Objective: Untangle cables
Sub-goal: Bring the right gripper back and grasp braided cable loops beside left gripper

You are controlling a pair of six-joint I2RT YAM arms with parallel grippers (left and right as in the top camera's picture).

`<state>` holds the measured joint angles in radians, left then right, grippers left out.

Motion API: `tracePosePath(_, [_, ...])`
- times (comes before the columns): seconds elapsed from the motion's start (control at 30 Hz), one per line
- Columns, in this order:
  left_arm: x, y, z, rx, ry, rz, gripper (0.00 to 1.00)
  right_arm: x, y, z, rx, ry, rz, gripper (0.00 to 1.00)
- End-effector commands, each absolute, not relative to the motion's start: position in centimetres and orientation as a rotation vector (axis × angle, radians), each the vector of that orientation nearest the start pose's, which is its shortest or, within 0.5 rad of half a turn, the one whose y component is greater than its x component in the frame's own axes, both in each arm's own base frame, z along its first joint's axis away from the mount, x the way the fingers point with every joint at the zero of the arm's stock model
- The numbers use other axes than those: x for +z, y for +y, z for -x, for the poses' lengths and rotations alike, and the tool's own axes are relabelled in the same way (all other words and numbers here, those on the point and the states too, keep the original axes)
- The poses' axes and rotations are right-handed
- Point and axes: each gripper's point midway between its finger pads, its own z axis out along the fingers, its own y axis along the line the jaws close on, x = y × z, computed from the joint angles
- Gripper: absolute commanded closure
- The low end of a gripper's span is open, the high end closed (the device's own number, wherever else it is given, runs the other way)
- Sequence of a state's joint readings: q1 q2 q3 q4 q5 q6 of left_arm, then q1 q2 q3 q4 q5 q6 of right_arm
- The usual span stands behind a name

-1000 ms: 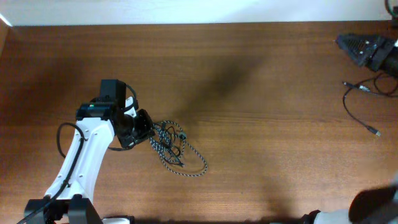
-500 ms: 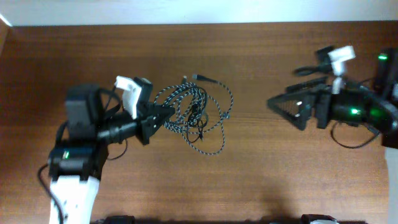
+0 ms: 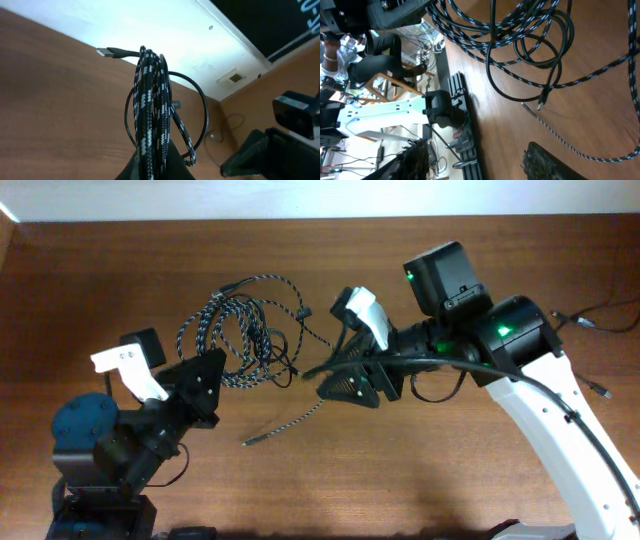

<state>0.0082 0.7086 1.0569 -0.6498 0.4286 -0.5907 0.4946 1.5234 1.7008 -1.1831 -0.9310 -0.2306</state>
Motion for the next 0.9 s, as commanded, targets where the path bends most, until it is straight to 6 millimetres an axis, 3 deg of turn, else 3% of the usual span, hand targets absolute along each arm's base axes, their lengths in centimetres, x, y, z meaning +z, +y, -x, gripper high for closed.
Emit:
tracePosePath(0.0, [36.4,-6.8,-24.9,-0.940,1.873,0.486,1.00,33.4,29.2,-24.4,1.318,2.125,1.108,0.41])
tracePosePath(0.07, [36.5,-7.5,-24.6,-0.986,1.886,0.454,1.00,33.4,29.7,-25.2,1.311,2.097,1.109,0.41])
tracePosePath(0.2, [36.7,-9.1,-23.8,-1.078,1.911,0.380,1.00,30.7,30.7,-27.9,1.289,2.155,1.078,0.41])
tracePosePath(0.27, [36.8,-9.6,-23.4,-1.110,1.919,0.354,1.00,30.3,31.2,-28.6,1.289,2.146,1.074,0.41])
tracePosePath(0.33, [36.8,-9.7,-23.4,-1.115,1.921,0.349,1.00,30.1,31.3,-29.0,1.295,2.161,1.049,0.54])
tracePosePath(0.43, [36.8,-9.5,-23.5,-1.093,1.920,0.337,1.00,29.8,31.2,-28.7,1.301,2.187,1.044,0.96])
tracePosePath(0.47, [36.6,-9.3,-23.6,-1.040,1.921,0.289,0.97,29.8,31.0,-28.6,1.301,2.195,1.039,0.96])
tracePosePath(0.53, [34.5,-7.6,-23.9,-0.882,1.975,0.330,0.97,30.8,29.9,-28.8,1.286,2.184,1.011,0.96])
tracePosePath(0.63, [29.8,-3.0,-23.4,-0.565,2.098,0.575,0.98,34.2,25.9,-29.3,1.218,2.127,0.909,0.96])
tracePosePath(0.87, [28.0,0.8,-22.6,-0.306,2.112,0.722,0.95,39.0,17.6,-29.9,1.046,2.049,0.671,0.96])
